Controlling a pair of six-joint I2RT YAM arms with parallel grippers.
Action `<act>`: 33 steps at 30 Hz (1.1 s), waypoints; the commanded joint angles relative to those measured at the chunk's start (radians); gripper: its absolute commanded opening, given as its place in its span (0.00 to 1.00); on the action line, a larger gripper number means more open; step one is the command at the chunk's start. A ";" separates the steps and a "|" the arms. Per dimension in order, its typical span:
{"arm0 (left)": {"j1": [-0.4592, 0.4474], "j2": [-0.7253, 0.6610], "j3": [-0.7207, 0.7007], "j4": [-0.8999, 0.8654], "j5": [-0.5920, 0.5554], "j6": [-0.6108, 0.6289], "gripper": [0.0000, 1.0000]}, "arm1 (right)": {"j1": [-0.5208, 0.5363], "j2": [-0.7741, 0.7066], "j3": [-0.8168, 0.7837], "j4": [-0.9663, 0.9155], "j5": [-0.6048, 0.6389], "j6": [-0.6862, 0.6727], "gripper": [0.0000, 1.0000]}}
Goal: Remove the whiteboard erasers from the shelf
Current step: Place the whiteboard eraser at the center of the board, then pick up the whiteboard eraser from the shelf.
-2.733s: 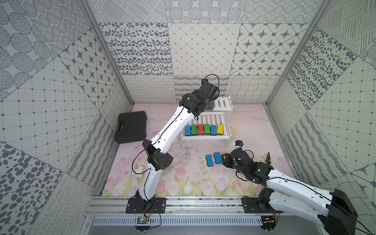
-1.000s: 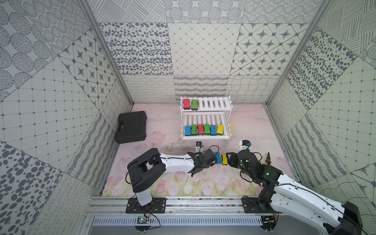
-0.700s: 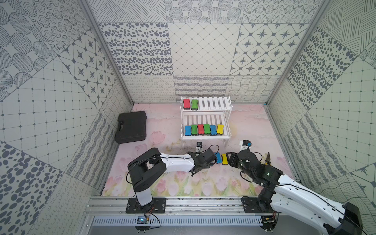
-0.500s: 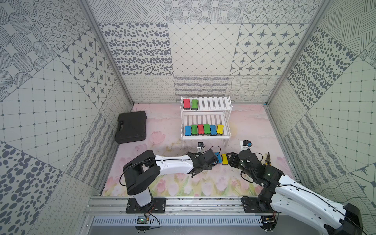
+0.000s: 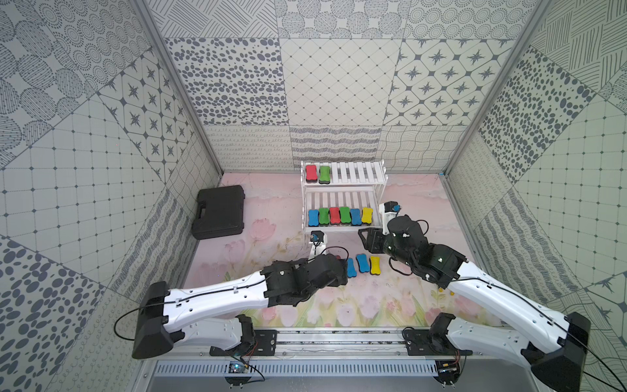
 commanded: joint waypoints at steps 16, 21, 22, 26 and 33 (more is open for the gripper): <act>0.119 -0.404 -0.202 -0.386 -0.120 -0.106 0.99 | -0.133 0.598 0.715 0.057 -0.125 -0.206 0.52; 0.117 -0.405 -0.197 -0.412 -0.134 -0.120 0.99 | -0.134 0.669 0.816 0.015 -0.129 -0.209 0.52; 0.118 -0.405 -0.197 -0.412 -0.134 -0.117 0.99 | -0.133 0.684 0.841 -0.003 -0.127 -0.211 0.52; 0.119 -0.404 -0.192 -0.412 -0.138 -0.110 1.00 | -0.125 0.733 0.907 -0.061 -0.114 -0.237 0.52; 0.120 -0.403 -0.191 -0.420 -0.143 -0.111 1.00 | -0.107 0.775 0.981 -0.128 -0.055 -0.287 0.54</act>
